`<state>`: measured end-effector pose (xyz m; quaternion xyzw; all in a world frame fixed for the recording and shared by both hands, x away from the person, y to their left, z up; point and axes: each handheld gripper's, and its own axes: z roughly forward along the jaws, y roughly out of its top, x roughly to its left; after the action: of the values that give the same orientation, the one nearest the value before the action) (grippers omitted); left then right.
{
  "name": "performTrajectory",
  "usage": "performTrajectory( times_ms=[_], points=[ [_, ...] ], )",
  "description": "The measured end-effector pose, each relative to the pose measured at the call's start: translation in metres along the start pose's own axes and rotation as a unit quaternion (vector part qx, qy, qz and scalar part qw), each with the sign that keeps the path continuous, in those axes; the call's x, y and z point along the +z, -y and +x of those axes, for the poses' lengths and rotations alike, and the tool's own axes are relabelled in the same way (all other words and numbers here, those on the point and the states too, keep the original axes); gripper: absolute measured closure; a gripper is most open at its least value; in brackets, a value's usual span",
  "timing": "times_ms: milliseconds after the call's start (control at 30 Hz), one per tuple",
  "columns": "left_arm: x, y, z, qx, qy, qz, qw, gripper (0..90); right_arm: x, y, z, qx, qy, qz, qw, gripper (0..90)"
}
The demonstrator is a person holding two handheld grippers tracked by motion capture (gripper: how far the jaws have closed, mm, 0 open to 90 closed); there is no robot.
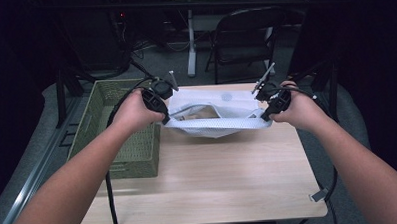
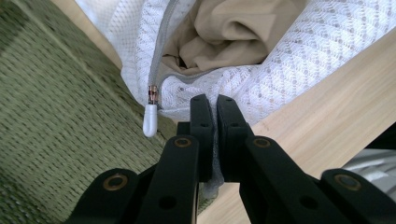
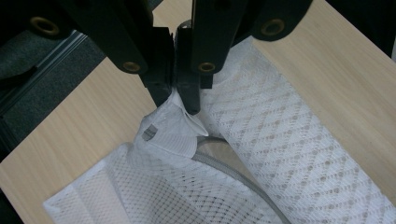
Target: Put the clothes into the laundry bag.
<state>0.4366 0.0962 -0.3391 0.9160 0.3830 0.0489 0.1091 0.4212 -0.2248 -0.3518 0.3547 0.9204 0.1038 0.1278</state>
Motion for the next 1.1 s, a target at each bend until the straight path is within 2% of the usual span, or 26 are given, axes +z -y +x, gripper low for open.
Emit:
performTrajectory(
  times_ms=[333,367,600,967,1100],
  points=[
    [-0.024,-0.006,0.001,-0.002,-0.008,-0.027,0.9996,87.0,-0.017,-0.004,-0.009,0.000,0.016,-0.013,0.9998,87.8],
    [-0.027,-0.007,0.002,-0.003,-0.008,-0.028,0.9996,87.0,-0.018,-0.004,-0.009,0.007,0.015,-0.023,0.9996,87.8],
    [-0.033,-0.009,0.001,-0.006,-0.009,-0.038,0.9992,87.0,-0.032,-0.005,-0.013,0.002,0.029,-0.029,0.9992,87.8],
    [-0.049,-0.011,0.000,-0.004,-0.014,-0.060,0.9981,87.0,-0.042,-0.006,-0.017,0.008,0.039,-0.044,0.9982,87.8],
    [-0.055,-0.013,-0.001,-0.002,-0.013,-0.061,0.9981,87.0,-0.046,-0.006,-0.018,0.007,0.041,-0.044,0.9981,87.8]
  ],
)
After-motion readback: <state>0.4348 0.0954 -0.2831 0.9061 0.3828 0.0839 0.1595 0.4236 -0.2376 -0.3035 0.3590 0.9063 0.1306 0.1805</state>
